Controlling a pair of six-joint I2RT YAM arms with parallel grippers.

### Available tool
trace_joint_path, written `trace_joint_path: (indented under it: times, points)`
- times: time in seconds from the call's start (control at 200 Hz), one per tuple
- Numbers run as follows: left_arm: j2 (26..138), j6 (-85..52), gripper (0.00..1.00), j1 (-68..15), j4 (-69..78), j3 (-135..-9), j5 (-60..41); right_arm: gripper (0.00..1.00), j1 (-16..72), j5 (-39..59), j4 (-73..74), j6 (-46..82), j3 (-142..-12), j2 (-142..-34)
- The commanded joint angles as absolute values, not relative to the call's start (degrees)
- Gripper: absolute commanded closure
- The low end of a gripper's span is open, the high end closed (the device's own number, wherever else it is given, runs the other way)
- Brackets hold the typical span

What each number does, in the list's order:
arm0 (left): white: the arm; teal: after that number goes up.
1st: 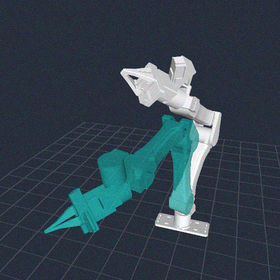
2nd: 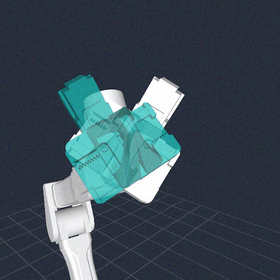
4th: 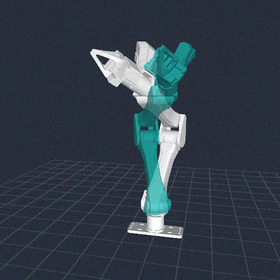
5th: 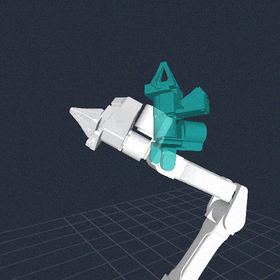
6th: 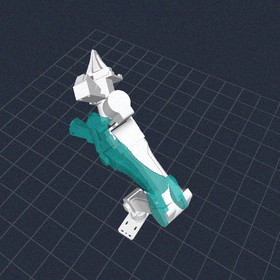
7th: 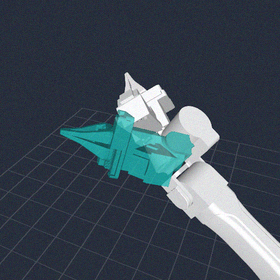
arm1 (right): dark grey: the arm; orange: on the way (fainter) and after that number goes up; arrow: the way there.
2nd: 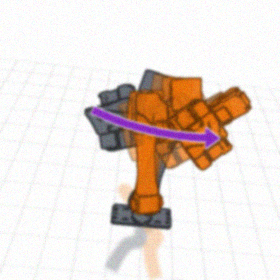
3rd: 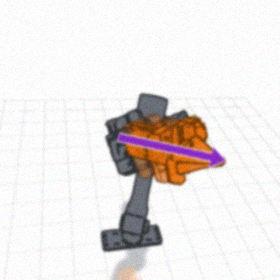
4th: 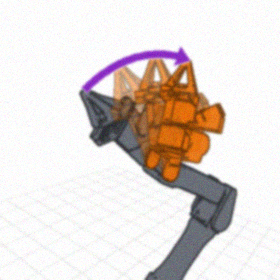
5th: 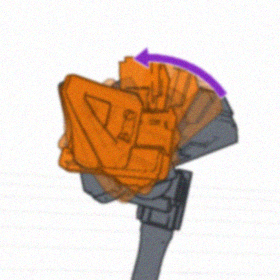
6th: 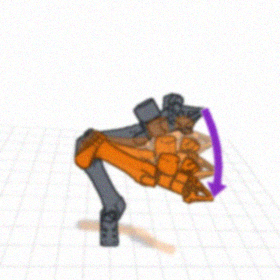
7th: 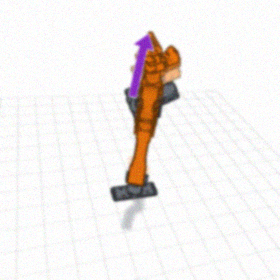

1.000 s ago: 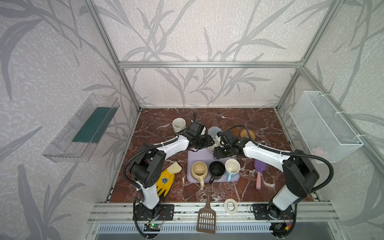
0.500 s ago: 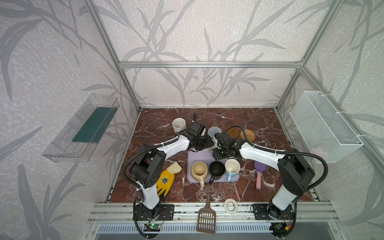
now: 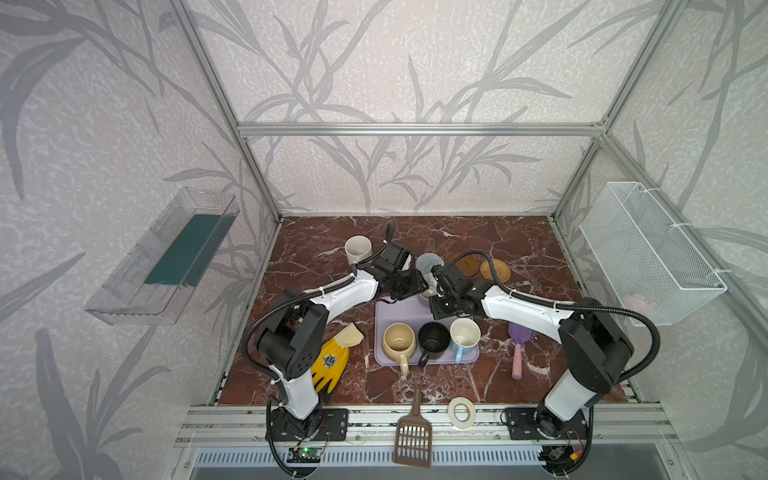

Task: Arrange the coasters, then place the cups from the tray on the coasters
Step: 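Lift the lavender mug with the left gripper while the right lifts the cream mug, then carry the lavender mug onto the zigzag coaster while the right carries the cream mug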

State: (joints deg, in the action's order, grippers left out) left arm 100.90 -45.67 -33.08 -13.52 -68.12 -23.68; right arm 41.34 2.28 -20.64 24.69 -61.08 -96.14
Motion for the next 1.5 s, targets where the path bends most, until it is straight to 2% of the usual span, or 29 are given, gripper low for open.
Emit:
trace_joint_path:
  times: [0.0,0.18,0.4,0.66,1.02,1.165,1.495]
  points:
    - [97.8,-46.2,0.47,-33.4,-14.2,-68.9,-23.5,0.94,41.1,3.6,-20.3,22.4,-61.2,-92.0]
    - [96.2,-45.4,0.33,-33.5,-14.9,-68.6,-22.0,0.96,40.4,6.1,-19.8,21.5,-60.8,-90.3]
    - [94.3,-44.9,0.26,-33.3,-15.2,-68.3,-21.1,0.99,40.3,6.2,-20.5,20.8,-60.9,-89.0]
    - [86.9,-42.9,0.08,-32.9,-15.5,-67.3,-14.9,1.00,39.9,4.6,-23.3,23.2,-64.1,-88.6]
    - [72.5,-39.7,0.02,-25.3,-21.8,-63.4,-14.2,1.00,39.9,2.9,-29.8,26.6,-79.4,-97.5]
    - [67.7,-38.4,0.01,-21.3,-23.5,-60.9,-16.5,1.00,40.0,2.4,-34.5,27.1,-88.3,-105.3]
    - [65.1,-38.4,0.01,-19.4,-23.6,-54.9,-17.9,1.00,40.1,-0.2,-41.9,28.1,-108.5,-119.9]
